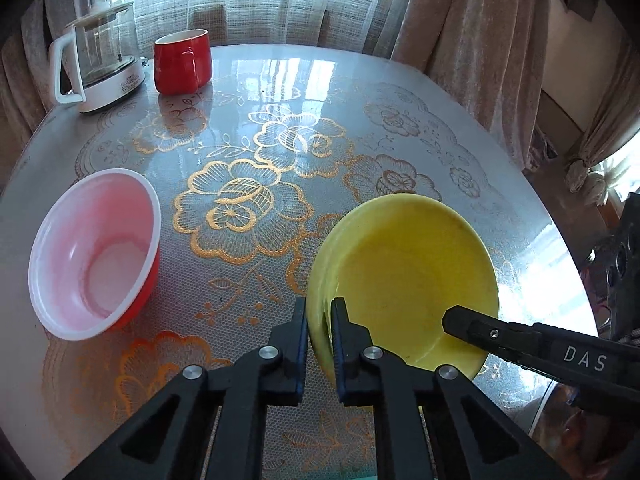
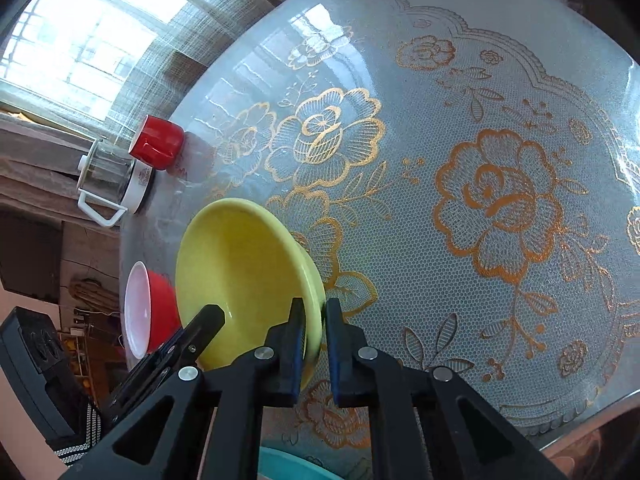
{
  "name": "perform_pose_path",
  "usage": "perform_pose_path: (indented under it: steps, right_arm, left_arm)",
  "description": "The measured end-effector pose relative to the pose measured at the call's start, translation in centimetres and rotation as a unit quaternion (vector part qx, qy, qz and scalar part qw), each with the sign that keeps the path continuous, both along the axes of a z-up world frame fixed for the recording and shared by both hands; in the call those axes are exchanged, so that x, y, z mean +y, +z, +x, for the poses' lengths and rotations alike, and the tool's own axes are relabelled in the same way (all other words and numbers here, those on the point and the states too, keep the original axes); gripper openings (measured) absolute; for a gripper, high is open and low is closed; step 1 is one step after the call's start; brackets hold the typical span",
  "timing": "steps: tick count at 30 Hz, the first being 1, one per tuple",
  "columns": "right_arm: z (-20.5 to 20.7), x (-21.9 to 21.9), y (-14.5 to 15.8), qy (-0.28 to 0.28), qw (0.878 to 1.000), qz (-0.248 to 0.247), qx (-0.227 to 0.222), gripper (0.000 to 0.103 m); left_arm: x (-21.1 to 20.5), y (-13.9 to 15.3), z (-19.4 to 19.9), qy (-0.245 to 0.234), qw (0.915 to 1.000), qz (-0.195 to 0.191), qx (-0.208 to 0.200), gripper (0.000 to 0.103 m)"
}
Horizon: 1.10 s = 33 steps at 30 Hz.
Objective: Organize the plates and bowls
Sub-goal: 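Lift and carry the yellow bowl with both tools toward the steel bowl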
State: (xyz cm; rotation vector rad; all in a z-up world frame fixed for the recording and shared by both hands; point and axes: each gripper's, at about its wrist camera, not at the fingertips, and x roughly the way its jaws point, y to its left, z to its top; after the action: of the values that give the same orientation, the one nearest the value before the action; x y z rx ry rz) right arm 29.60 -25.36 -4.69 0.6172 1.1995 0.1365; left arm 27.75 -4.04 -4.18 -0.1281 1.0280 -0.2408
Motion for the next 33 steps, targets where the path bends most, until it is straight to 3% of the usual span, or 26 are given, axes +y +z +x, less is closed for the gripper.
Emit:
perform_pose_path:
  steps: [14, 21, 33]
  right_arm:
    - [-9.1, -1.4, 4.9, -0.019, 0.997, 0.009, -0.072, 0.01]
    - [-15.5, -4.9, 5.9, -0.07, 0.991, 0.037, -0.104, 0.011]
    - [-23.2, -10.3, 5.3, -0.153, 0.978, 0.047, -0.131, 0.012]
  left_arm:
    - [-0.3, 4.5, -8.5, -0.015, 0.9968, -0.052, -0.06, 0.01]
    - [-3.1, 5.9, -12.7, -0.058, 0.9924, -0.079, -0.074, 0.008]
    - [-9.3, 5.0, -16.9, -0.116, 0.989, -0.065, -0.064, 0.009]
